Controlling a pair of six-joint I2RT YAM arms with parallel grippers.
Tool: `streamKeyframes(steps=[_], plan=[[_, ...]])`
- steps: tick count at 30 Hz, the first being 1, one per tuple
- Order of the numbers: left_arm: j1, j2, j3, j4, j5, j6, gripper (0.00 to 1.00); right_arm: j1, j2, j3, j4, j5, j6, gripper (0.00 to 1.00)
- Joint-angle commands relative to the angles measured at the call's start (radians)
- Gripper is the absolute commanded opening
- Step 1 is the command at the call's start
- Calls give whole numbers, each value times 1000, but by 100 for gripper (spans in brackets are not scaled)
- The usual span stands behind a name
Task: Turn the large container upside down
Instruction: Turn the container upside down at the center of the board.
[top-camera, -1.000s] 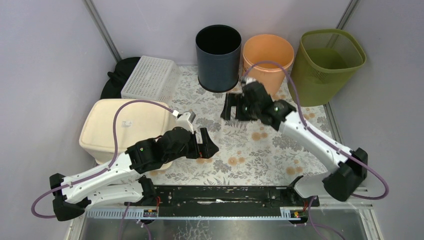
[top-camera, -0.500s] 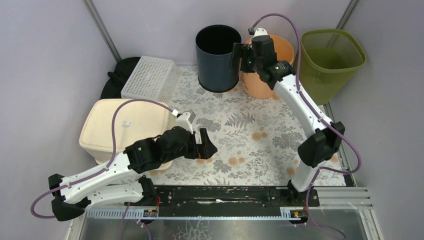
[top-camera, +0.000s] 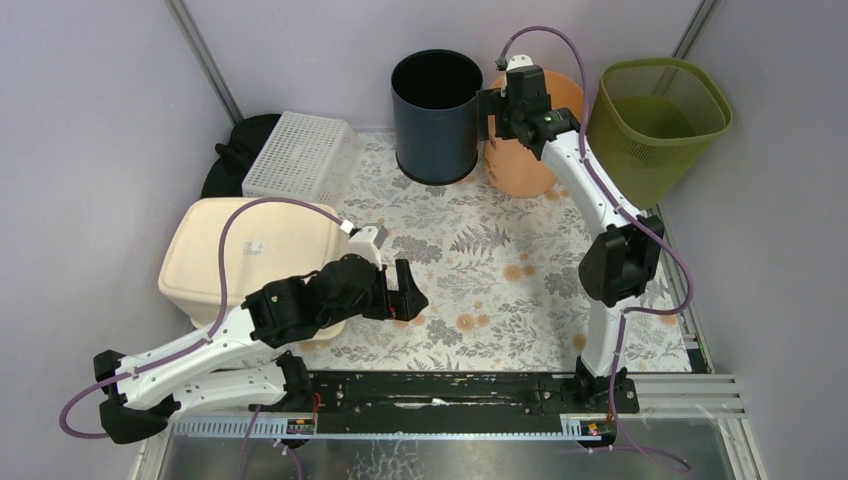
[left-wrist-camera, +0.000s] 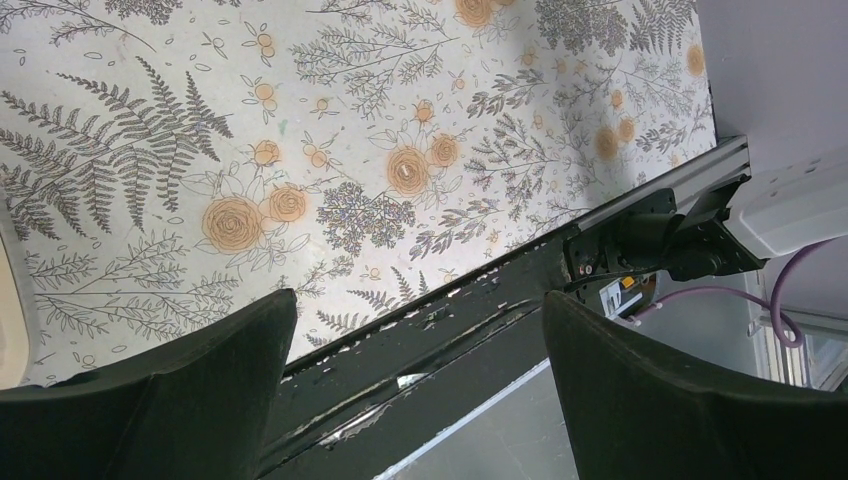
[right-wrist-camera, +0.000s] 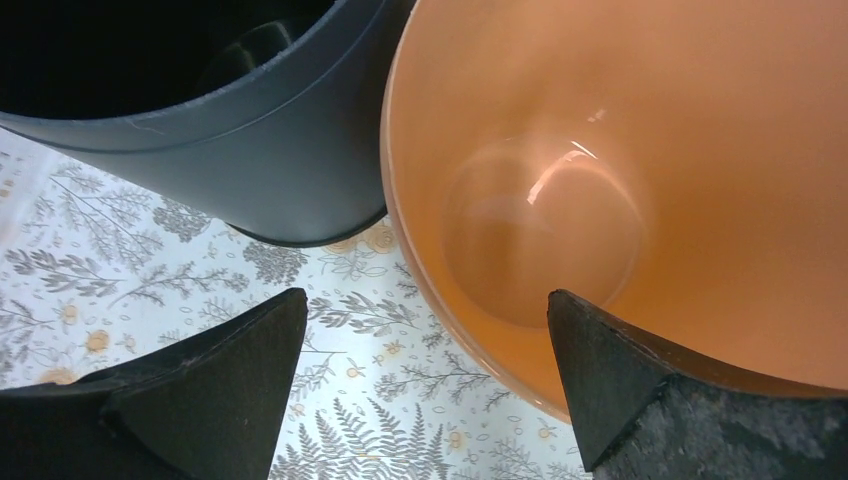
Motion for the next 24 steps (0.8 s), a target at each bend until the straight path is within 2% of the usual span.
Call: streamKeyframes(steps=[1,8,15,20,24], plan=[[-4,-9,26,-15,-25,31,100,-10,13,66,-12,-30,-89,95],[-3,-13,28,-1,-11,20,100,-11,96,177,-128,-46,-125,82],[-1,-2,39,7,2,18,100,-10,174,264,-247,-25,-155,78],[-1,-3,39,-1,4,17,100,-10,170,258,-273,-29,-155,61],[-2,-6,38,-4,5,12,100,-10,154,240,-276,-41,-150,41]])
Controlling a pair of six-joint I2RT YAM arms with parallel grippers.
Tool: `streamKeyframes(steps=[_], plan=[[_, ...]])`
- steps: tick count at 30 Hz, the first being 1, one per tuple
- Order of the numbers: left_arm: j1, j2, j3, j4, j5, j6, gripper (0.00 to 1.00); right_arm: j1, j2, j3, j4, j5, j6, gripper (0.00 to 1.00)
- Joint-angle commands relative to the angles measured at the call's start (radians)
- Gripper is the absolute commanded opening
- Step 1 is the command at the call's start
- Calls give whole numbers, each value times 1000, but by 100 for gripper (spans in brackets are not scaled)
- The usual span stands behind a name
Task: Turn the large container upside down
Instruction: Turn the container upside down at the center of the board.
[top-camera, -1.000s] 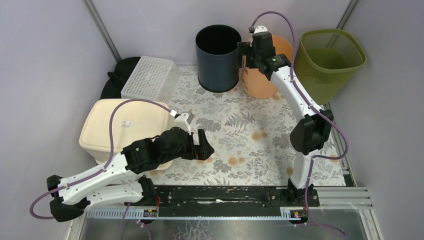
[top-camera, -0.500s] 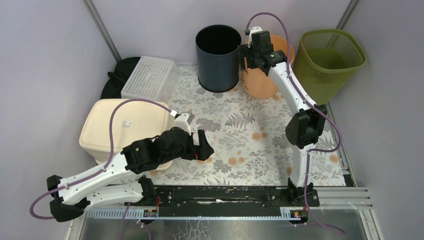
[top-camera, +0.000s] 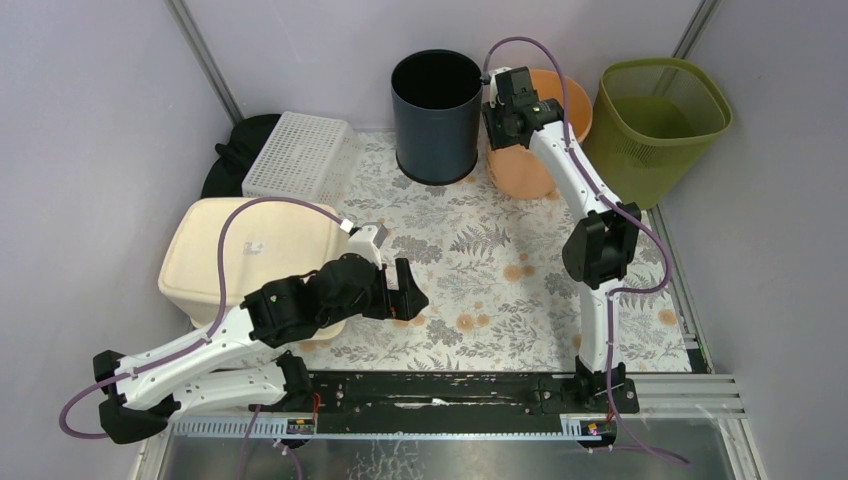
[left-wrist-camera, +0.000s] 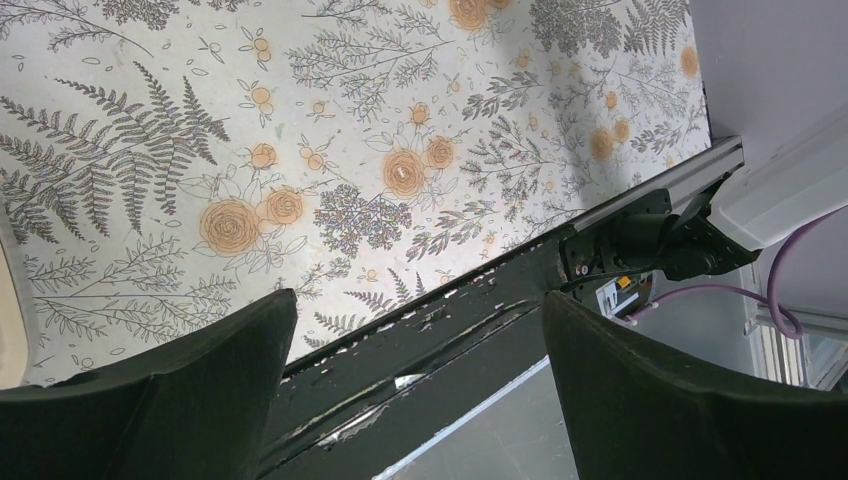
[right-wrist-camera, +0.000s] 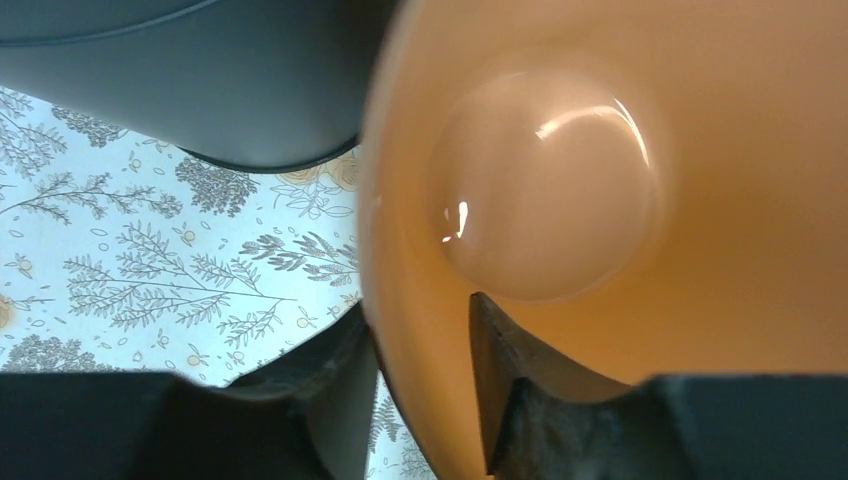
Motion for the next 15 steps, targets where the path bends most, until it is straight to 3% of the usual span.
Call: streamKeyframes(steps=[1,7,15], plan=[[-2,-6,28,-3,3,3,100,-2,-38,20,-34,-11,-2,37],[-2,-4,22,2,8,-9,100,0,-94,-21,-48,-63,38,13],[-2,-1,13,16,8,-13,100,31,-249,-121,-72,-122,113,5]])
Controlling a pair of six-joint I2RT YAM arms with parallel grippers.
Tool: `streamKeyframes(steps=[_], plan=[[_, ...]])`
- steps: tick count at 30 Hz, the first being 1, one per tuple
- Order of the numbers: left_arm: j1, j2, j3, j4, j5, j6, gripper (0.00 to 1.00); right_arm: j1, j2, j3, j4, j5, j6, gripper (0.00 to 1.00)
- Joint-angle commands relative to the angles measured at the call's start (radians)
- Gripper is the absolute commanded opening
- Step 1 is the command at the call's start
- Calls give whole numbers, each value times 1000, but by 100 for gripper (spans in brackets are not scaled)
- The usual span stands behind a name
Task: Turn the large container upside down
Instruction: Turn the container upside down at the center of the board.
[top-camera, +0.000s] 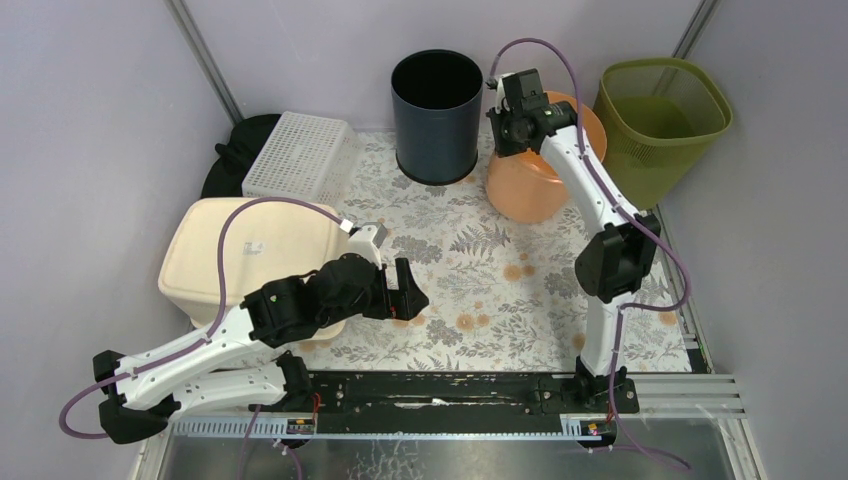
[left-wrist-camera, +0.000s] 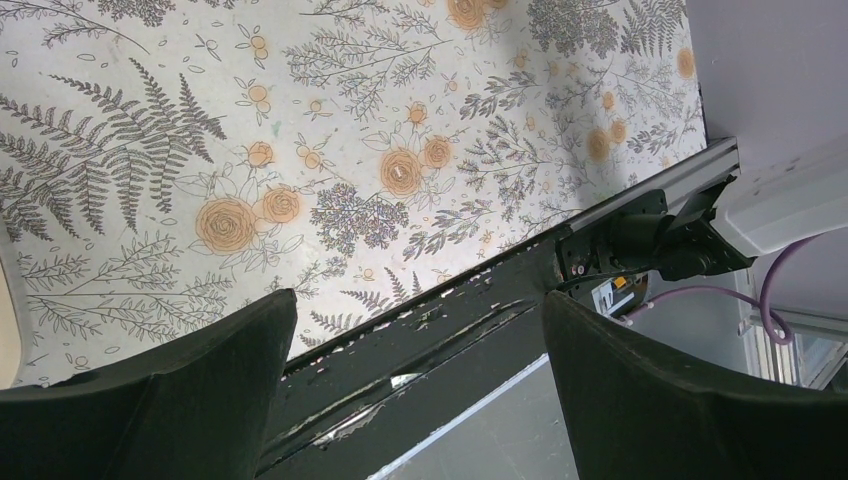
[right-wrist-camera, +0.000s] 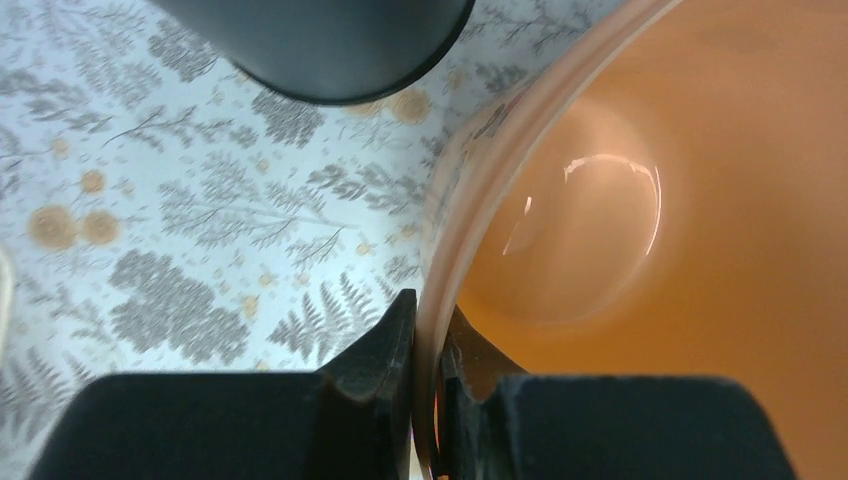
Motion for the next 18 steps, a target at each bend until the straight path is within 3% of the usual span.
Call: streamKeyframes(steps=[1,10,18], plan=[[-1,2,10,20,5,-5,100,26,-147,-27,-28,-50,69,3],[-2,20,10,40,17,0,100,39,-308,-80,-69,-122,147,1],[-1,7,10,34,15,-8,100,40,-438,-190,23,-282,244,2]])
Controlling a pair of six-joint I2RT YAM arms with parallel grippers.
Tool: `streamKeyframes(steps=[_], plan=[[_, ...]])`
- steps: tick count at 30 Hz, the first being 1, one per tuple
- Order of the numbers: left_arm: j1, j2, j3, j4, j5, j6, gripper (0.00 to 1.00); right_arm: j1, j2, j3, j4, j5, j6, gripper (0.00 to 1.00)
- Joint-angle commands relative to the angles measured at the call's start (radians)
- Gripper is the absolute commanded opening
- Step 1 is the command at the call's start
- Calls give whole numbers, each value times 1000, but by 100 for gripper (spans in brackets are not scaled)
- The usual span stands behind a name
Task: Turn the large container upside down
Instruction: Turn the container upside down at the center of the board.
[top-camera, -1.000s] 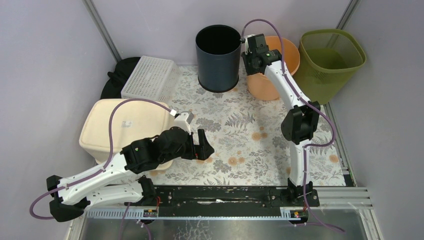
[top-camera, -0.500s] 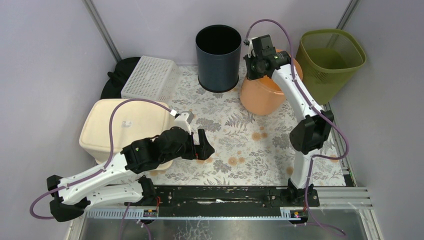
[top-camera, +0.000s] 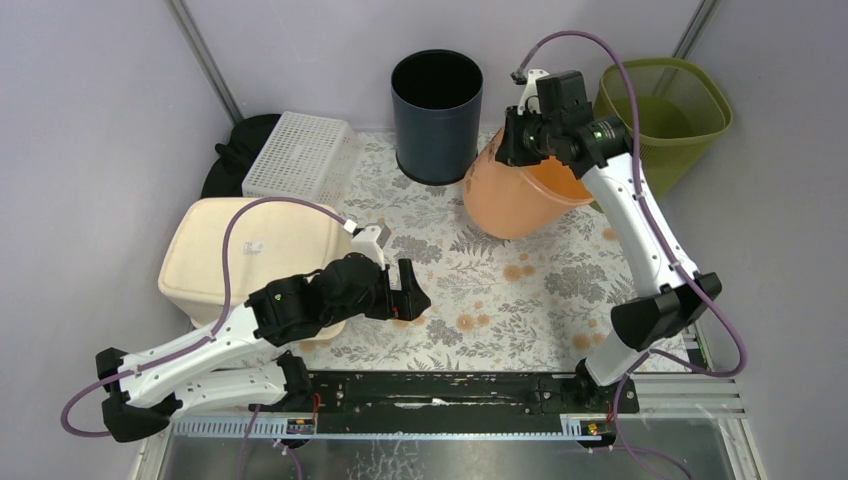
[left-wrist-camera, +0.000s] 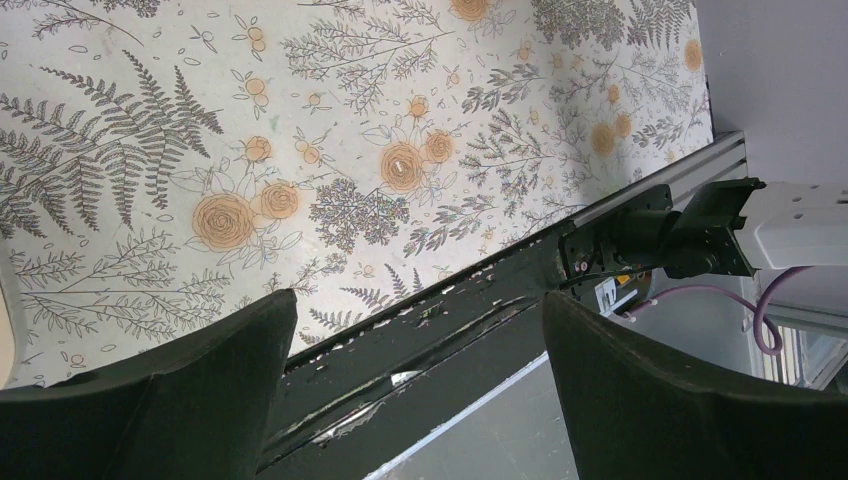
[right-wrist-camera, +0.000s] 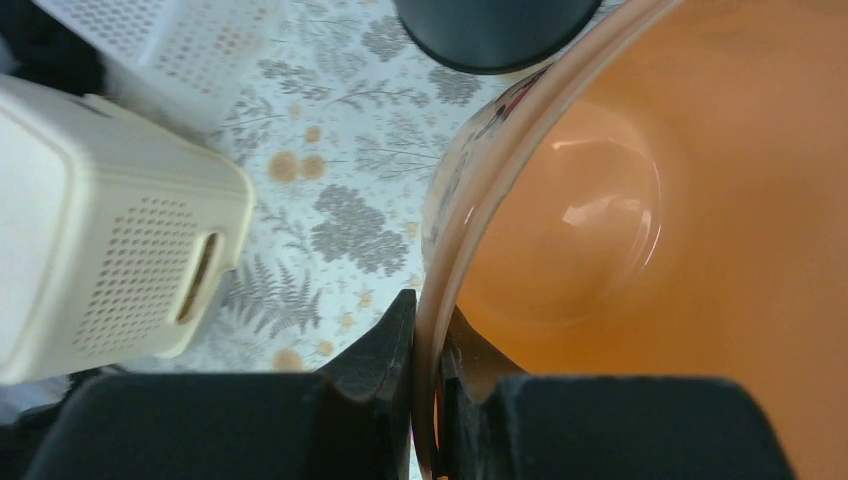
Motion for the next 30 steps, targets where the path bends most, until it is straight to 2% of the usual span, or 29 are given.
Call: streamKeyframes(steps=[1,6,21,25,30], plan=[[-1,-16,11,27,3,-8,100,5,-86,-44,122,-131,76,2],[-2,-46,-1,21,-5,-24,100,5,-128,-118,214,-255,163,2],[-1,-124,-15,-6,-29,-55,100,-42,-209,-294,561,-477,493,1],[-1,-139,-16,-14,-35,-57,100,-89,-223,-361,708,-571,636,1],[-1,-154,-16,-22,-40,-60,100,-168,-225,-481,1003,-705,879,1]])
